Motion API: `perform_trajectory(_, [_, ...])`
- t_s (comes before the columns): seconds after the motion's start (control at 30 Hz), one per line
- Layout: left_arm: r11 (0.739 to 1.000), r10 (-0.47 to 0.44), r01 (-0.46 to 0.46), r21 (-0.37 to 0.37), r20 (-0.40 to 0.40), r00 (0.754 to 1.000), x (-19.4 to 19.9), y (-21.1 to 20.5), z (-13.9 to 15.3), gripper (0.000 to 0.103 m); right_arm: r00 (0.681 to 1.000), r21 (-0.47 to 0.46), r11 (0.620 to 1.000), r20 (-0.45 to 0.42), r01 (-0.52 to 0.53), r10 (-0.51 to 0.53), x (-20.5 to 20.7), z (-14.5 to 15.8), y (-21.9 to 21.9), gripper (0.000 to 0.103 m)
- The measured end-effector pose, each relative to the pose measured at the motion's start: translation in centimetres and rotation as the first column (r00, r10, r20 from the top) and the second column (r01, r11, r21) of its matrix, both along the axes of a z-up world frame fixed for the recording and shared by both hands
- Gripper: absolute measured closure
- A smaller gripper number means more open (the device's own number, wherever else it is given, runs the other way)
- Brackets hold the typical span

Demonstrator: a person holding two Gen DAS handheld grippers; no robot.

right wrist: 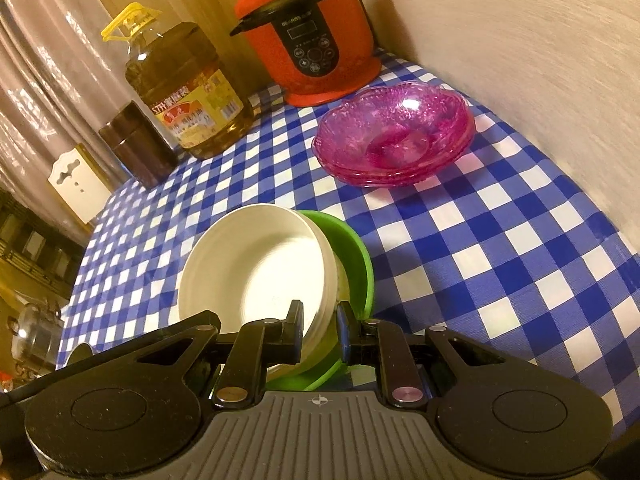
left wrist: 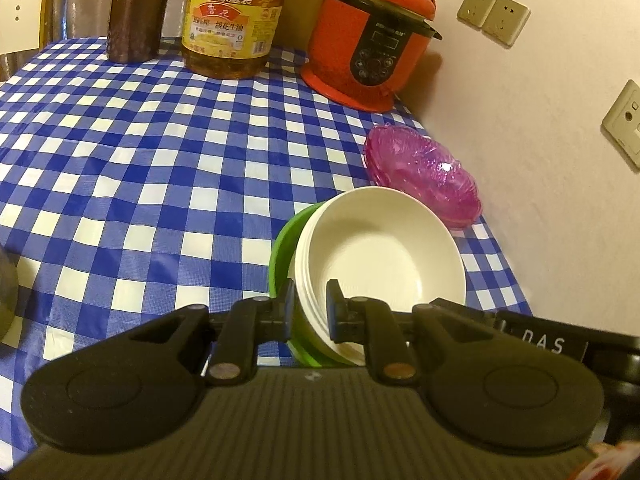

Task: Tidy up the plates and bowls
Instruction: 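Lift the white bowl with both grippers and lower it into the green bowl, then open both grippers and withdraw from the white bowl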

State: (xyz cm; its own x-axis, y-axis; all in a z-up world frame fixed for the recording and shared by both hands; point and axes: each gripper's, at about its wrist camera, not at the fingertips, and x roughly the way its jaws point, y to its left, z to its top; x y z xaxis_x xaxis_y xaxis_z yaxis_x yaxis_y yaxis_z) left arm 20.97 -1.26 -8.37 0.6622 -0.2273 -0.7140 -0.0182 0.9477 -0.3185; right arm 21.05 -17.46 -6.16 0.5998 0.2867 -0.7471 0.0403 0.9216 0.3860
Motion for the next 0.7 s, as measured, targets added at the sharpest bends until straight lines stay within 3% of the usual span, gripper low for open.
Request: perform_trajectory(0.7, [0.994,-0.052,0.050,0.096,0.021,0.998,0.03,-0.84,0.09,0.086,1.000,0.026,1.000,-0.003,0.013,-0.012,0.11,-0.15,-0.35,0.085])
